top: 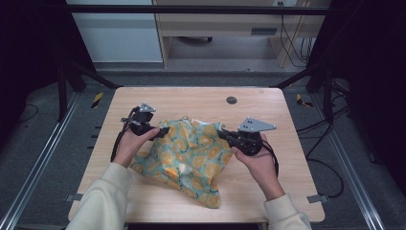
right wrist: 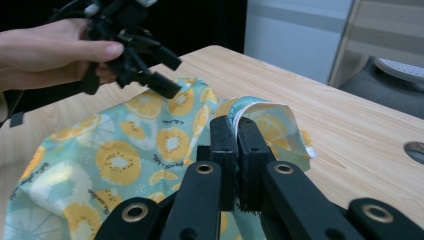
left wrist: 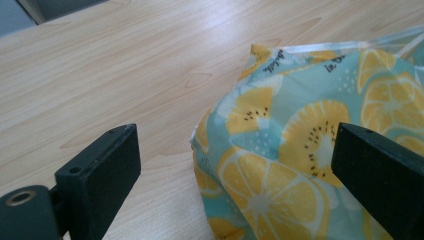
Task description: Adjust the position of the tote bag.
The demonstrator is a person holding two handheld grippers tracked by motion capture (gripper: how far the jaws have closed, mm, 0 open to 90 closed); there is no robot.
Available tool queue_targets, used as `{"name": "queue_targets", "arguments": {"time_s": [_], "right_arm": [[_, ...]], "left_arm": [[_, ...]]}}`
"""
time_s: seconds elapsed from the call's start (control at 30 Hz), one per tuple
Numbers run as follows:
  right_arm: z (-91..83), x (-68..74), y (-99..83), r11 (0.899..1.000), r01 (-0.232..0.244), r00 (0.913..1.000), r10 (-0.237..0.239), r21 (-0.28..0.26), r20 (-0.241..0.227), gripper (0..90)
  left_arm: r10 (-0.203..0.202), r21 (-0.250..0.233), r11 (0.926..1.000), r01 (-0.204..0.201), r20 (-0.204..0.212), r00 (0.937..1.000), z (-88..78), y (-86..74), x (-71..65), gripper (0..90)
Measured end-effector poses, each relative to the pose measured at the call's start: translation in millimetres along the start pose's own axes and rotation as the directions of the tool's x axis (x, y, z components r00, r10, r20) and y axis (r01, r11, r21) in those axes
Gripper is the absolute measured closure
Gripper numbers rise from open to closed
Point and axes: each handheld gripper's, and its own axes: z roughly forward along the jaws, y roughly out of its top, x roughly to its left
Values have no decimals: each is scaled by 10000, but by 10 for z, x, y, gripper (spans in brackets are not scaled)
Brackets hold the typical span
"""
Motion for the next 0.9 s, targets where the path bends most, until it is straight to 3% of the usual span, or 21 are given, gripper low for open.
{"name": "queue_targets", "arguments": {"time_s": [0.13, 0.47, 0.63, 0.9], "right_arm": [[-39, -37, -38, 9998, -209, 9997, 210, -55, 94, 884], [-37, -32, -38, 9998, -182, 9998, 183, -43, 40, 880], [-39, -39, -37, 9994, -330, 9994, 330, -68, 41, 876], [-57, -45, -31, 9996, -274, 9996, 274, -95, 76, 875]], "left_arm": [[-30, 212, 9998, 28, 89, 10000, 35, -34, -6, 54], [346, 813, 9959, -395, 605, 9976, 159, -117, -108, 55], [280, 767, 9965, -321, 543, 9981, 172, -114, -130, 56], [407, 1173, 9920, -459, 463, 9981, 162, -130, -161, 77]]}}
